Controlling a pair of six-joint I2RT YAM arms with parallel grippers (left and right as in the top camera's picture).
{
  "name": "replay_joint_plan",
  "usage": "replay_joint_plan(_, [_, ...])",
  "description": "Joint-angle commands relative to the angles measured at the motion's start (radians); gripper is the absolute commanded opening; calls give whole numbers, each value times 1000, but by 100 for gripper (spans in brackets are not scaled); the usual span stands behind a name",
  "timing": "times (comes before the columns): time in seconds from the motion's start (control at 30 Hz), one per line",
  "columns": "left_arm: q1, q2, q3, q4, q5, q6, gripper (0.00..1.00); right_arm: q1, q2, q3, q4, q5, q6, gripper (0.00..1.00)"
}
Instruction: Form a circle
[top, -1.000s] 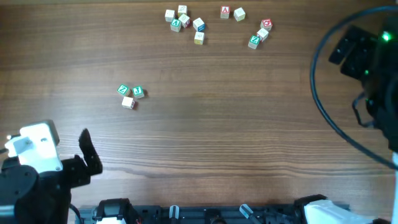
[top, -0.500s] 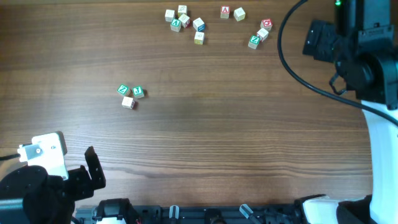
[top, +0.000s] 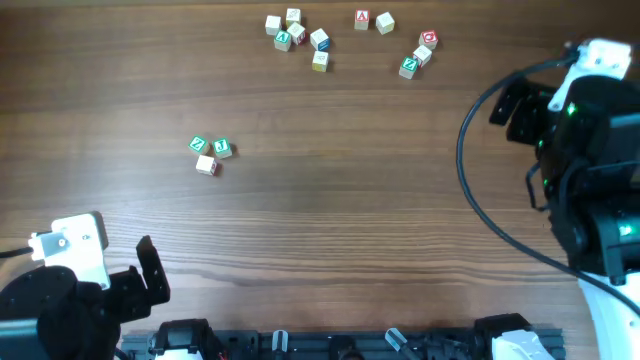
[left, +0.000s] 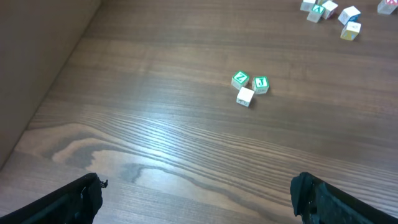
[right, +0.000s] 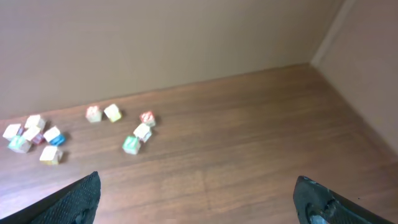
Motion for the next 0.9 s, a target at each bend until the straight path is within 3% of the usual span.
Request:
replay_joint_plan(0.0, [-3,3,1,2,-5,-9,100,-4,-29,-52,3,-113,5,100])
replay_joint_plan(0.33, [-3,3,1,2,-5,-9,100,-5,-48,-56,-8,-196,1,100])
replay_joint_plan(0.43, [-3,3,1,2,-5,-9,100,-76,-111,-103,12,-164,4,100])
replay_joint_plan(0.73, [-3,3,1,2,-5,-9,100,-198,-493,-580,274,-172,5,100])
replay_joint_plan(0.87, [-3,3,1,2,-5,-9,100,-298,-687,-747,356,-270,5,100])
